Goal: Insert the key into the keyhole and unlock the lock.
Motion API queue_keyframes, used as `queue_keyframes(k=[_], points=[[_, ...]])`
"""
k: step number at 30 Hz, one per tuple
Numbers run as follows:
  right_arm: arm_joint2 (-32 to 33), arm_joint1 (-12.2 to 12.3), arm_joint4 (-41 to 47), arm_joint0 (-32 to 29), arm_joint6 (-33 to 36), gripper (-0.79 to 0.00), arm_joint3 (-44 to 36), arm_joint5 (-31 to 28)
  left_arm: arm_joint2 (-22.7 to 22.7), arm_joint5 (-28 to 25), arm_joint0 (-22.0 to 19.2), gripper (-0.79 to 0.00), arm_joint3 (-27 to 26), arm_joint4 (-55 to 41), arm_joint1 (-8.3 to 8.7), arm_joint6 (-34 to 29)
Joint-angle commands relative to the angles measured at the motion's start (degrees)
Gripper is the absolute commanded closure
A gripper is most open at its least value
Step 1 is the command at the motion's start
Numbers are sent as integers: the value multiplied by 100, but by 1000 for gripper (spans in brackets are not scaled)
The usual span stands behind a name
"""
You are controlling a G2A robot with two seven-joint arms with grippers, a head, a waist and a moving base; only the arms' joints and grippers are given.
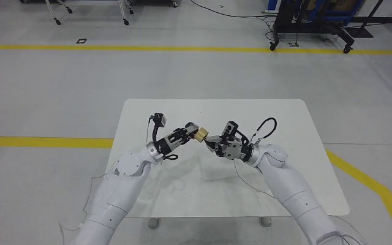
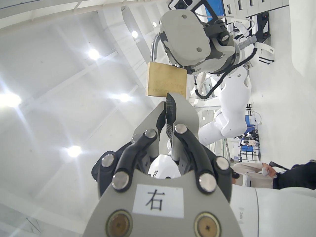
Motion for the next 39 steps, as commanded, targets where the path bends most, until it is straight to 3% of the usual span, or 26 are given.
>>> queue_keyframes(k=[1, 2, 3, 4, 5, 14, 17, 21, 26, 31, 35, 36, 37, 38, 39], points=[[-6, -3, -1, 45, 45, 0, 92, -12, -17, -53, 21, 0, -20, 8, 3, 49], [-14, -6, 4, 54, 59, 0, 110, -19, -19, -73, 29, 0, -27, 21, 4, 72], [-18, -9, 12, 61, 74, -58, 130, -21, -22, -93, 39, 0, -33, 32, 4, 103], [-23, -10, 12, 65, 95, -382, 142, -28, -24, -107, 50, 0, -43, 25, 3, 130], [-28, -9, -4, 69, 118, -785, 149, -36, -25, -110, 59, 0, -47, 24, 4, 146], [391, 141, -502, -178, 79, -785, -110, -568, 18, 583, -88, 0, -9, 706, 7, 765], [988, 310, -949, -567, -238, -785, -507, -998, 218, 907, -214, 0, -47, 1369, 7, 778], [2149, 572, -1680, -1582, -999, -785, -1634, -1364, 682, 1479, -442, 0, -73, 2394, -29, 712], [2149, 572, -1680, -1582, -999, -785, -1634, -1364, 1455, 2310, -1016, 0, 179, 3074, -197, 212], [2149, 572, -1680, -1582, -999, -785, -1634, -1364, 2232, 2761, -1549, 0, 757, 3448, -455, -146], [2149, 572, -1680, -1582, -999, -785, -1634, -1364, 2535, 2844, -1806, 0, 1193, 3469, -620, -250], [2149, 572, -1680, -1582, -999, -785, -1634, -1364, 2582, 2827, -1862, -191, 1282, 3487, -649, -275], [2149, 572, -1680, -1582, -999, -785, -1634, -1364, 2602, 2809, -1893, -526, 1352, 3465, -674, -260], [2149, 572, -1680, -1582, -999, -785, -1634, -1364, 2609, 2792, -1915, -785, 1410, 3436, -693, -246], [2149, 572, -1680, -1582, -999, -785, -1634, -1364, 2609, 2781, -1934, -785, 1452, 3417, -706, -250]])
